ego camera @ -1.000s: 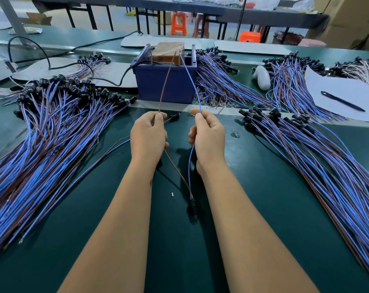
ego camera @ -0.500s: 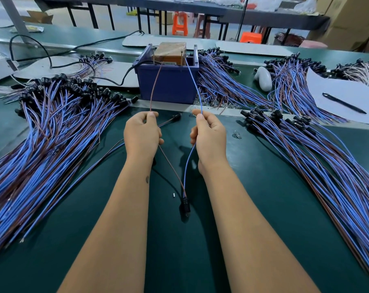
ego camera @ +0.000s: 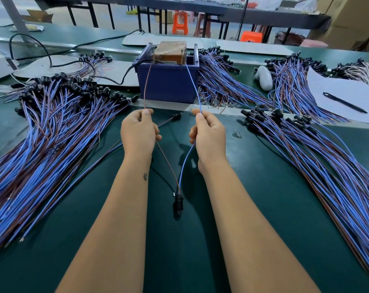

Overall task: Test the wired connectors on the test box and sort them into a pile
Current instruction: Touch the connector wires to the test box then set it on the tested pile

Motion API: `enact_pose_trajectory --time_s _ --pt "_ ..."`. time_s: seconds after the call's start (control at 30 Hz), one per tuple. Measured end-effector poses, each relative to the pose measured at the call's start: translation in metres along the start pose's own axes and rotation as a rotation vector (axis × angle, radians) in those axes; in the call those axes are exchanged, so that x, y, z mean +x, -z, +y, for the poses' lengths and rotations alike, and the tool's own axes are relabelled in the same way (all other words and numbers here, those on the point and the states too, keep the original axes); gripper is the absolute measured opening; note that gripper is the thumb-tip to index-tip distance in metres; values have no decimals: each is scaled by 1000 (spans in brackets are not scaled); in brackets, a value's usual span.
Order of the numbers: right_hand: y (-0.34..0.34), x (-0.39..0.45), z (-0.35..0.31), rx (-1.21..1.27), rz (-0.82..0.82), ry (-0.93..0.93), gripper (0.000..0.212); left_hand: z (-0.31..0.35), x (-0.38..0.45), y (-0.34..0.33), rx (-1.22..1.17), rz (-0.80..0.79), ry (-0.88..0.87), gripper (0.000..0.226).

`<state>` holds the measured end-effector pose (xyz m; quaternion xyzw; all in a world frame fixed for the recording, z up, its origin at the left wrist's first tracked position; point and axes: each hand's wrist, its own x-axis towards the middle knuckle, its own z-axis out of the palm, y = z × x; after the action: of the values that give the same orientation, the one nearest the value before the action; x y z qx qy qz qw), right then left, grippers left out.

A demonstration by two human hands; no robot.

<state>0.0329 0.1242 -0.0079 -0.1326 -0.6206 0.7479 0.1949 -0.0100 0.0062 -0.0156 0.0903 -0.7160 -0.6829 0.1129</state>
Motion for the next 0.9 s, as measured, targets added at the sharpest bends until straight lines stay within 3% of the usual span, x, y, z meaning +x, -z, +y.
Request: enact_pose_trajectory --time_s 0.9 --pt "-1 1 4 -137 -54 38 23 4 -3 0 32 -40 -13 26"
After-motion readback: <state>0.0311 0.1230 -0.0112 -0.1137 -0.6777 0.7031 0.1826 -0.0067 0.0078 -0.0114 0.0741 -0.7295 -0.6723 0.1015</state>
